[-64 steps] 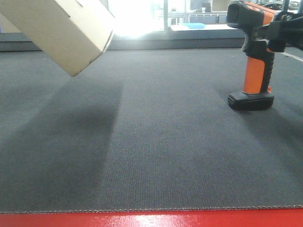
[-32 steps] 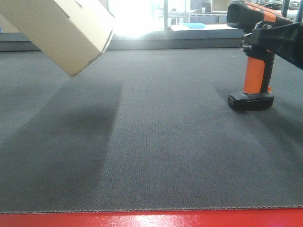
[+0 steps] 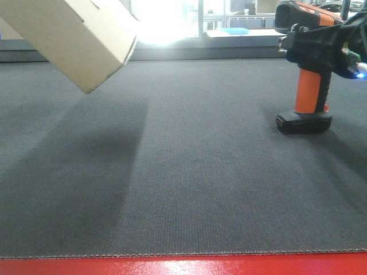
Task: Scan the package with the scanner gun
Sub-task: 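Close the right gripper around the orange scanner gun's handle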
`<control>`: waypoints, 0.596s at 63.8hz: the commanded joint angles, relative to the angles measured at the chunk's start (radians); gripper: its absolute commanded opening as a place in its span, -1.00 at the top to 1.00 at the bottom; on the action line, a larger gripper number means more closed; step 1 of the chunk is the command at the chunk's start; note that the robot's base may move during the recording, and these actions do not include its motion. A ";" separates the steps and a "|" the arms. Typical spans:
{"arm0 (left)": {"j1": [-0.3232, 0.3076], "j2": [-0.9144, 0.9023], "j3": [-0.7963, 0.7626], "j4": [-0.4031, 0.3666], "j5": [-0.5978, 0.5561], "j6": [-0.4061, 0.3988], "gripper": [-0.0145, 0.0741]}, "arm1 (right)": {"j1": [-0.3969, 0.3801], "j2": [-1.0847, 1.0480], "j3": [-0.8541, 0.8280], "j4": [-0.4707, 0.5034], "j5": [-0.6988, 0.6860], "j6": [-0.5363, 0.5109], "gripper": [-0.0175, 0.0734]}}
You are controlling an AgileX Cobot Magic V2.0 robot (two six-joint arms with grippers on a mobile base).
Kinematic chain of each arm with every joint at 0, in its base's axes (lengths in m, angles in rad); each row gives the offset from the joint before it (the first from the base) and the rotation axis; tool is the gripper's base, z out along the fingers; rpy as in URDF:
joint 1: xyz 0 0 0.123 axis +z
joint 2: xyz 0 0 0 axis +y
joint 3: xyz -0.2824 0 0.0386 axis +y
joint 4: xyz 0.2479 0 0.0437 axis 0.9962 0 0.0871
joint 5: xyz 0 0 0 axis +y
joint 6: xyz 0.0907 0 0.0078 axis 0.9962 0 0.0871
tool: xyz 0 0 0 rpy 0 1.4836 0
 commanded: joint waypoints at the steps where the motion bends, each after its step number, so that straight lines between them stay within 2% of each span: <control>1: 0.003 -0.014 -0.006 -0.014 -0.005 0.000 0.92 | 0.001 0.017 -0.019 0.002 -0.021 0.002 -0.62; 13: 0.003 -0.014 -0.006 -0.012 -0.005 0.000 0.92 | 0.001 0.021 -0.033 0.004 -0.021 0.002 -0.61; 19: 0.003 -0.014 -0.006 -0.012 -0.005 0.000 0.92 | 0.001 0.021 -0.041 0.006 -0.014 0.002 -0.48; 27: 0.003 -0.014 -0.006 -0.012 -0.005 0.000 0.92 | 0.001 0.021 -0.041 0.008 -0.014 0.002 -0.09; 35: 0.003 -0.014 -0.006 -0.012 -0.005 0.000 0.92 | 0.001 0.021 -0.041 0.008 -0.012 0.002 0.49; 38: 0.003 -0.014 -0.006 -0.012 -0.005 0.000 0.92 | 0.001 0.021 -0.041 0.008 -0.012 0.002 0.64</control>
